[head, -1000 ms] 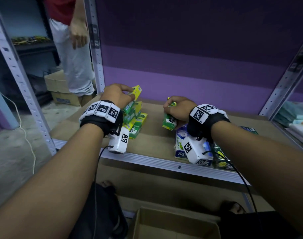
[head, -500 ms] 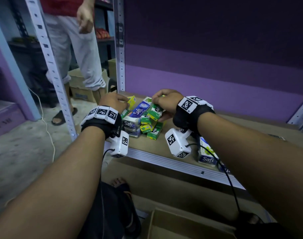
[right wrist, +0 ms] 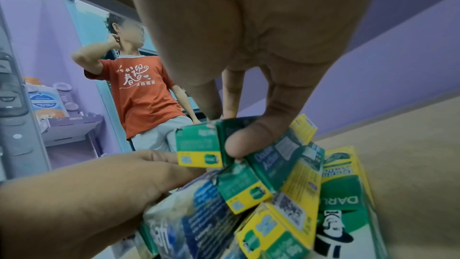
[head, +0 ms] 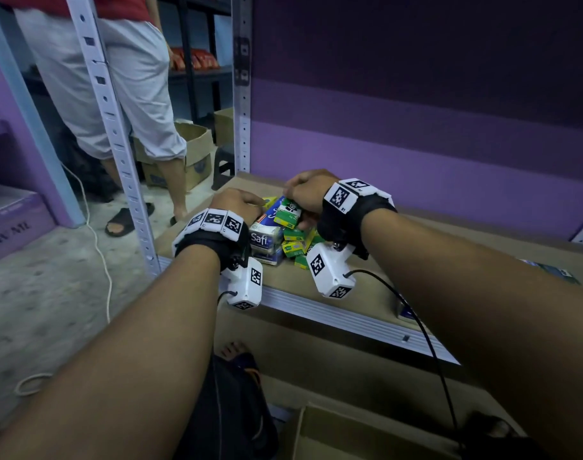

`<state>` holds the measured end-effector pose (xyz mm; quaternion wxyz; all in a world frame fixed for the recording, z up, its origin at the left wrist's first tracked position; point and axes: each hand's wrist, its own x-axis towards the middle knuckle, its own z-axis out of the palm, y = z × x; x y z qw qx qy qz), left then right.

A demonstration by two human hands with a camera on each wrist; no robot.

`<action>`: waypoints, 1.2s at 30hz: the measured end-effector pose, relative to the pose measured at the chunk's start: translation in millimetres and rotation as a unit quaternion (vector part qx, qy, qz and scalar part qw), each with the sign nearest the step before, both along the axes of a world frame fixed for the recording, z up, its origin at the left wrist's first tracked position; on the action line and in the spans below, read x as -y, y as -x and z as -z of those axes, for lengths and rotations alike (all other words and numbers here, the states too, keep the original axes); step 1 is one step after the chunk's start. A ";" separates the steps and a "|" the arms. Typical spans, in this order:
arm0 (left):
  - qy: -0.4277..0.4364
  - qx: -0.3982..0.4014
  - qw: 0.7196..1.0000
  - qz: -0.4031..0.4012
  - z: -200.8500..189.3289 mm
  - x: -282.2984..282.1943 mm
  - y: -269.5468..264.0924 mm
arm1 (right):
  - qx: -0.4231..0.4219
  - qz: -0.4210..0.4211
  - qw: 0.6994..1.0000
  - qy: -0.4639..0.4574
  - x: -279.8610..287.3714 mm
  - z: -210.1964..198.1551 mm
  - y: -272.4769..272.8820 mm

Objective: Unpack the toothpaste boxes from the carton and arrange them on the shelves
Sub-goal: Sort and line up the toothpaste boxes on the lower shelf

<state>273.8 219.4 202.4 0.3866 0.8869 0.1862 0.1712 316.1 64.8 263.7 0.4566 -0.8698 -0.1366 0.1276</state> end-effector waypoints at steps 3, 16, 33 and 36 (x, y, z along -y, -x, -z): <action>-0.004 -0.005 1.000 0.005 -1.0 1.0 1.0 | -0.001 0.004 1.000 -0.006 1.0 -0.8 0.0; -0.092 0.042 0.995 -0.021 -28.8 15.4 0.3 | 0.018 0.022 1.000 0.001 50.2 -17.3 4.2; -0.164 0.076 0.968 0.175 -62.6 143.8 -5.5 | 0.024 0.111 0.992 0.058 210.3 -35.9 14.9; -0.182 0.050 0.953 0.238 -58.6 167.7 -8.4 | 0.029 0.130 0.987 0.085 239.4 -31.8 18.6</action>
